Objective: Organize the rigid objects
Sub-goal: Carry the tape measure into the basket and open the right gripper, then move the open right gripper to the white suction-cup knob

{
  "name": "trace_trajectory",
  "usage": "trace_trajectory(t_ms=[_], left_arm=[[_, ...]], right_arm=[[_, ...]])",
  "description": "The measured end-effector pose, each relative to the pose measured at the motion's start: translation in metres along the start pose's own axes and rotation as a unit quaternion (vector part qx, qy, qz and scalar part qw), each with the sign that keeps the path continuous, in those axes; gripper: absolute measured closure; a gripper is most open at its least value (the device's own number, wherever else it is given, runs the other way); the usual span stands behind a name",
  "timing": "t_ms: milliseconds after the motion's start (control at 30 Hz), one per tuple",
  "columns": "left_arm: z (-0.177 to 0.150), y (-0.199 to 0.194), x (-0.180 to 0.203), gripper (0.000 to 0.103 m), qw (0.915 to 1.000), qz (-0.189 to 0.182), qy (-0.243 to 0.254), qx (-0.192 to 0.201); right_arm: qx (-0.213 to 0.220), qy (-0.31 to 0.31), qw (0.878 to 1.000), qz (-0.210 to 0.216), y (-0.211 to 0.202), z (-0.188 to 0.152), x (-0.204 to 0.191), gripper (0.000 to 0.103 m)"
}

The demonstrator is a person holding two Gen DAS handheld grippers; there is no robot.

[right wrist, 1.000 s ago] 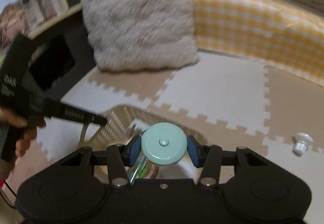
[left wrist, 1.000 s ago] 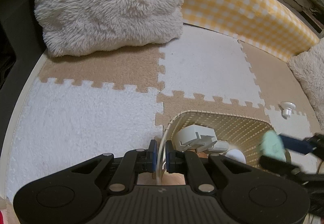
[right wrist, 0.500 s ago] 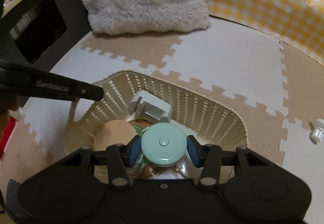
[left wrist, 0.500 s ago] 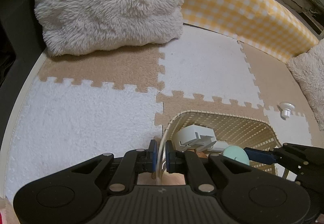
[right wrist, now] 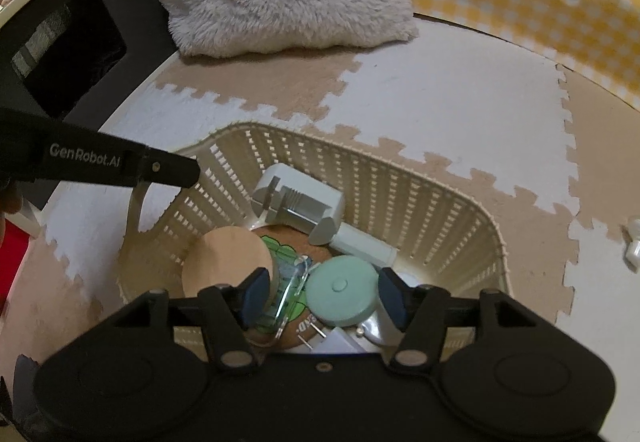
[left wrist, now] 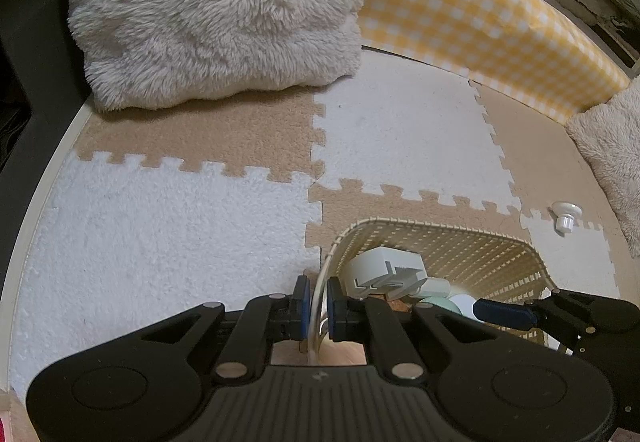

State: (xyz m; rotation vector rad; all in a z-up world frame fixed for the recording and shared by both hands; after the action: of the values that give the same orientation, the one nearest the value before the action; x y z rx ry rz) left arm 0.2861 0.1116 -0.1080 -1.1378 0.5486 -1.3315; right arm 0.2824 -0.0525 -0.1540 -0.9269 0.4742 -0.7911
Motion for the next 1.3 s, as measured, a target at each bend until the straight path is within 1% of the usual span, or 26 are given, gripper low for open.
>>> trace_trajectory(t_ms=[200,300,367,400,467,500,600,833,1100,1167,1300], left_arm=[[0.0,0.0,0.0,0.095,1.0,0.0,0.0,0.0],[0.0,0.0,0.0,0.094,1.0,0.0,0.001,0.0],[0.0,0.0,0.0,0.094,1.0,0.0,0.001,0.0],[0.0,0.0,0.0,0.095,1.0,0.0,0.0,0.0],[0.0,0.0,0.0,0.095,1.0,0.0,0.0,0.0],[0.0,0.0,0.0,0.094,1.0,0.0,0.0,0.0],[0.0,0.0,0.0,0.094,1.0,0.0,0.001,0.0],[0.0,0.0,0.0,0.094,1.0,0.001,0.001,0.0],[0.0,0.0,0.0,0.094,1.0,0.001,0.001,0.0],[0.0,0.0,0.0,0.094,1.0,0.001,0.001,0.0],[0.0,0.0,0.0,0.094,1.0,0.001,0.001,0.0]], right_arm=[[0.001,0.003,1.0,0.007,-0.004,0.0,0.0,0.04],[0.005,0.004,1.0,0.015,-0.009,-0.001,-0.003,0.034],[0.008,0.004,1.0,0.017,-0.012,-0.001,-0.006,0.028],[0.01,0.003,1.0,0.018,-0.014,-0.001,-0.007,0.027],[0.011,0.004,1.0,0.015,-0.019,0.0,-0.009,0.02],[0.012,0.006,1.0,0.012,-0.022,0.0,-0.009,0.019],[0.022,0.008,1.0,0.015,-0.033,0.001,-0.008,0.019],[0.042,0.022,0.999,0.013,-0.057,-0.001,-0.006,0.009],[0.068,0.03,0.997,0.008,-0.086,-0.003,-0.003,0.006],[0.079,0.03,0.996,0.005,-0.095,-0.003,-0.002,0.002],[0.103,0.03,0.994,-0.02,-0.115,-0.002,0.009,0.0]])
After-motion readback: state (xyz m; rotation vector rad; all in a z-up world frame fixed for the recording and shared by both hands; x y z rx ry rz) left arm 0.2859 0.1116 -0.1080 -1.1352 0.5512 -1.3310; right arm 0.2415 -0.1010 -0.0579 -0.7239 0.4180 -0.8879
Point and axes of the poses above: each gripper's, at about its wrist camera, not at the fingertips, and y roughly the way its jaws point, x to its right, z to its top, the point moved 3 cm from there along y, roughly the way its jaws point, and after that the axes turned 15 degrees about -y, right-handed, at the moved point
